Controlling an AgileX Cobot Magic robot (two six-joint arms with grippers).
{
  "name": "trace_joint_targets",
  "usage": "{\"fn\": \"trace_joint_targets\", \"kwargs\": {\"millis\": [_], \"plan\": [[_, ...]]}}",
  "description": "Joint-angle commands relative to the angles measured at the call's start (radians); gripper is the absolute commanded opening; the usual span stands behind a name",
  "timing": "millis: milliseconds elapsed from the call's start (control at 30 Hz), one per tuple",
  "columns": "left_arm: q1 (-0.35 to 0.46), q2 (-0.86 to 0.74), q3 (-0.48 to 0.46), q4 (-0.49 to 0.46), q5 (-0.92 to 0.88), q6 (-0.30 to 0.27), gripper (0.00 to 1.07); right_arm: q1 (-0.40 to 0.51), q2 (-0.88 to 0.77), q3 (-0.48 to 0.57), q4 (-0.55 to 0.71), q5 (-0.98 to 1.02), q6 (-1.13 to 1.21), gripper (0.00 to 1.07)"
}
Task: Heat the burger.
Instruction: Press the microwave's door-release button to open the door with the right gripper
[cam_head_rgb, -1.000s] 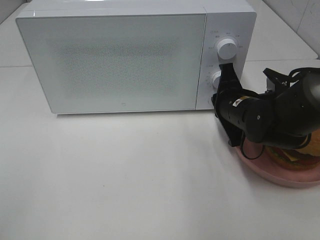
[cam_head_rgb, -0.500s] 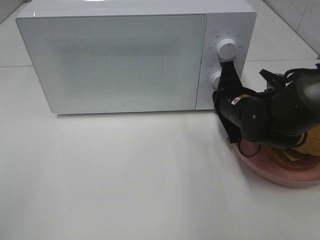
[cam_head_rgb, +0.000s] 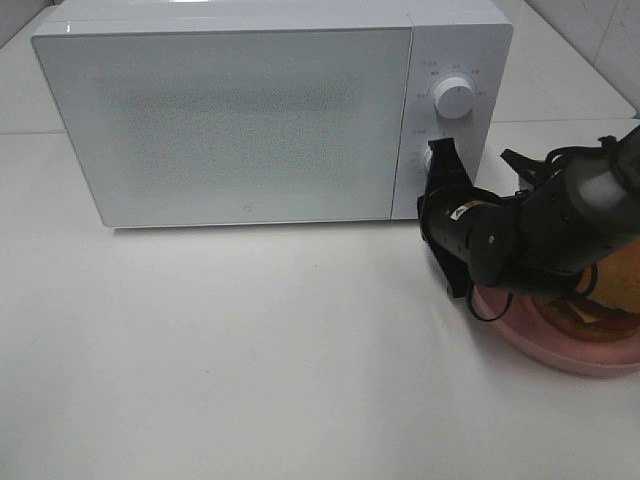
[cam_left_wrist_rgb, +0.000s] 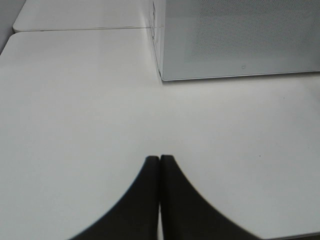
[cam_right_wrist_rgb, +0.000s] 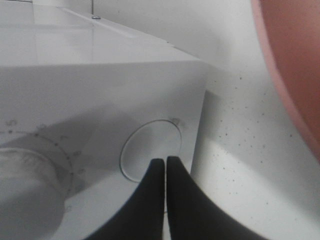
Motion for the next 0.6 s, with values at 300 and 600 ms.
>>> {"fn": "trace_joint_targets", "kwargs": {"millis": [300,600], "plan": [[0.004,-0.019,0.002,-0.002,-0.011,-0.005,0.0,-0.005,0.002,-0.009,0.078,-0.061,-0.006,0.0],[0.004,-0.019,0.002,-0.002,-0.011,-0.005,0.0,-0.005,0.002,-0.009,0.088,-0.061,-0.014,0.0]]}}
